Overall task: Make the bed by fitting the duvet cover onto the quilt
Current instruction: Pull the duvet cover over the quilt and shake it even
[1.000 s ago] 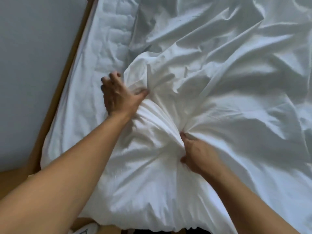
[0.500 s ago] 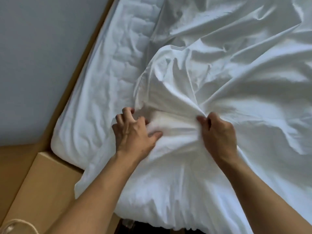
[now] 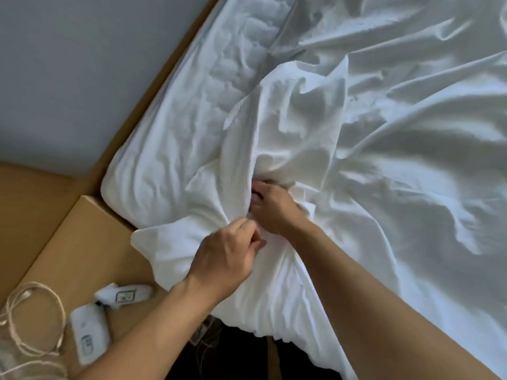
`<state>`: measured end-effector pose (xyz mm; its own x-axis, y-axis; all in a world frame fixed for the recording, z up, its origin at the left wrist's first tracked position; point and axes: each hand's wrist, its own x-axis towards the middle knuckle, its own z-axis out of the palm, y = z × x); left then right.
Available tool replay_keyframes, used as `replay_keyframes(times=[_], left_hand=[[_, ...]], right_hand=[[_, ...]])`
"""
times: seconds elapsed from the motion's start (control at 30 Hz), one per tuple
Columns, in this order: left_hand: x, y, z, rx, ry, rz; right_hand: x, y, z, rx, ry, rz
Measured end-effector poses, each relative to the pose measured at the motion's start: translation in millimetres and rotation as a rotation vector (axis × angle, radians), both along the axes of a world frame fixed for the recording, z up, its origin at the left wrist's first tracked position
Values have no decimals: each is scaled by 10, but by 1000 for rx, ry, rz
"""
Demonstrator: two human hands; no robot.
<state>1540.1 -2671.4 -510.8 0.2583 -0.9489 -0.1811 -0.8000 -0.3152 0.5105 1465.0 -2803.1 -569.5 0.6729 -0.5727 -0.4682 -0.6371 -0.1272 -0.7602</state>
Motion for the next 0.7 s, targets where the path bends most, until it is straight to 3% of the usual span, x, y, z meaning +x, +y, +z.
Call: replay_keyframes(times=[0.07, 0.17, 0.23, 0.27, 0.33, 0.53, 0.6, 0.7], left_hand=[[192, 129, -118, 59, -79, 57], [775, 355, -284, 399, -178, 393], [1007, 532, -348, 607, -65, 479], [1024, 625, -389, 616, 5, 481], [966, 792, -438, 503, 22, 513], [761, 1135, -404, 150, -220, 570], [652, 1225, -388, -9, -347, 516], [424, 1273, -347, -90, -452, 434]], right_hand=[[111, 121, -117, -98, 71, 152], [103, 290, -254, -233, 249, 45], [-12, 342, -322, -277, 285, -22], [-80, 344, -381, -281, 269, -11], [-214, 344, -427, -291, 224, 35], [-521, 368, -202, -473, 205, 83], [-734, 425, -134, -540, 281, 144], [-957, 475, -93, -499, 466, 241]])
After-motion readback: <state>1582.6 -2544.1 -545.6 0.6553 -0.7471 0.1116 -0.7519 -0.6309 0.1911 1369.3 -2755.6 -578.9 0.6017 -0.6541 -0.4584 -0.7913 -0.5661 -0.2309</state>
